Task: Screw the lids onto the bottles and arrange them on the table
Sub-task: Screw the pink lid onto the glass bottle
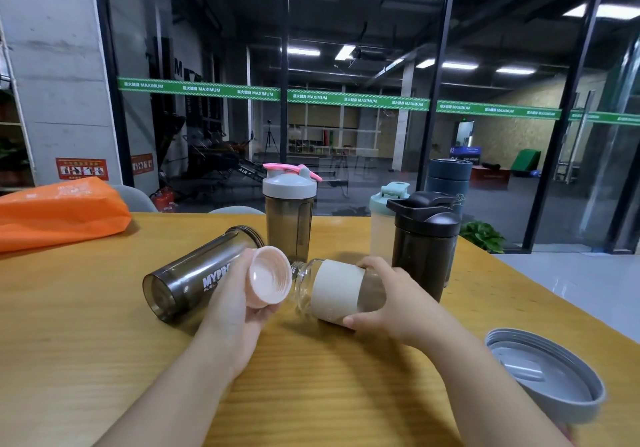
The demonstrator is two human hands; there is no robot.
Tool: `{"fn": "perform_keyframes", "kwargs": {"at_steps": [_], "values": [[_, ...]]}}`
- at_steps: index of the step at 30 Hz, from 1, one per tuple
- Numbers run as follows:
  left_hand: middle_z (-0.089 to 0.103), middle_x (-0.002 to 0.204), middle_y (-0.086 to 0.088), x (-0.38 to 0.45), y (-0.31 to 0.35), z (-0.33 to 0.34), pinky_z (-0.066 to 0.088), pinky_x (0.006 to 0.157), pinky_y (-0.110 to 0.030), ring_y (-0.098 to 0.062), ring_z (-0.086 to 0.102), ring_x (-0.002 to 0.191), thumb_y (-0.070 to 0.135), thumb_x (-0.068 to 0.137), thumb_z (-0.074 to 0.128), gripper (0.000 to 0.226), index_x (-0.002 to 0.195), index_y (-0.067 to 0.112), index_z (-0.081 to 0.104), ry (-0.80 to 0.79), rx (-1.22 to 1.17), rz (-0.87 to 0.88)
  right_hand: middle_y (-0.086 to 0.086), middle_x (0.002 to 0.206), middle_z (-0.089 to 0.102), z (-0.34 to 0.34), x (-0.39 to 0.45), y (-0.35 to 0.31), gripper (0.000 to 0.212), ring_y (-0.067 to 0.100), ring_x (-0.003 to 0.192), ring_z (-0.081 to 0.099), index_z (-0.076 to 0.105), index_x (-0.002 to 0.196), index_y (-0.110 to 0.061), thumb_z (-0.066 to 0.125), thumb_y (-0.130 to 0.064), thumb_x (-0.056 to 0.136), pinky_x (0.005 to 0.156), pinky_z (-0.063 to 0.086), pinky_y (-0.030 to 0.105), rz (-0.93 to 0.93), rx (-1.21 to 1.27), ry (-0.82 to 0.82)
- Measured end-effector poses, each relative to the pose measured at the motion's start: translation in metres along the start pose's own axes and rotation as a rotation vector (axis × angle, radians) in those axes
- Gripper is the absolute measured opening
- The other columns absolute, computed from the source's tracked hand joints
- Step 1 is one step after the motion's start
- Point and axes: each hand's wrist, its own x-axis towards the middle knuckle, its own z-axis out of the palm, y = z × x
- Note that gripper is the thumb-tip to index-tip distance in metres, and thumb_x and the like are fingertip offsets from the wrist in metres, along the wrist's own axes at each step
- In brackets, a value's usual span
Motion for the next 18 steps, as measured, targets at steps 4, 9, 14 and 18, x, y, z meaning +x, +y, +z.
{"fn": "perform_keyframes", "kwargs": {"at_steps": [4, 9, 14, 18], "values": [[0.061, 0.107, 0.003, -0.004, -0.007, 0.002, 0.047, 0.084, -0.029, -0.009, 0.057, 0.092, 0.046, 0.085, 0.063, 0.040, 0.115, 0.022, 0.051, 0.001, 0.393, 0.220, -0.002, 0.131, 0.043, 0.002, 0.002, 0.004, 0.089, 0.013, 0.111, 0.045, 0.031, 0.136, -0.042, 0.084, -0.045, 0.064, 0.088, 0.041, 0.027, 0.023, 0.096, 0.016], [0.054, 0.116, -0.001, -0.006, -0.005, 0.003, 0.046, 0.094, -0.032, -0.015, 0.054, 0.107, 0.061, 0.067, 0.064, 0.041, 0.097, 0.038, 0.048, -0.022, 0.521, 0.363, -0.003, 0.134, 0.048, 0.010, 0.004, 0.010, 0.103, 0.014, 0.117, 0.050, 0.029, 0.138, -0.014, 0.086, -0.049, 0.059, 0.086, 0.043, 0.025, 0.146, 0.241, 0.079], [0.050, 0.111, -0.002, -0.001, -0.008, 0.000, 0.045, 0.090, -0.032, -0.021, 0.051, 0.109, 0.046, 0.088, 0.060, 0.022, 0.080, 0.036, 0.042, -0.006, 0.597, 0.335, -0.010, 0.121, 0.055, 0.024, -0.004, 0.009, 0.084, 0.002, 0.099, 0.054, 0.039, 0.129, -0.022, 0.085, -0.043, 0.062, 0.077, 0.043, 0.017, 0.129, 0.485, 0.176], [0.048, 0.084, 0.006, -0.002, -0.016, 0.003, 0.037, 0.062, -0.003, -0.007, 0.050, 0.078, 0.032, 0.093, 0.055, 0.027, 0.073, 0.027, 0.037, 0.012, 0.600, 0.340, -0.020, 0.102, 0.050, 0.035, -0.010, 0.005, 0.070, -0.015, 0.085, 0.046, 0.036, 0.113, -0.030, 0.086, -0.037, 0.064, 0.063, 0.039, 0.007, 0.089, 0.527, 0.287]]}}
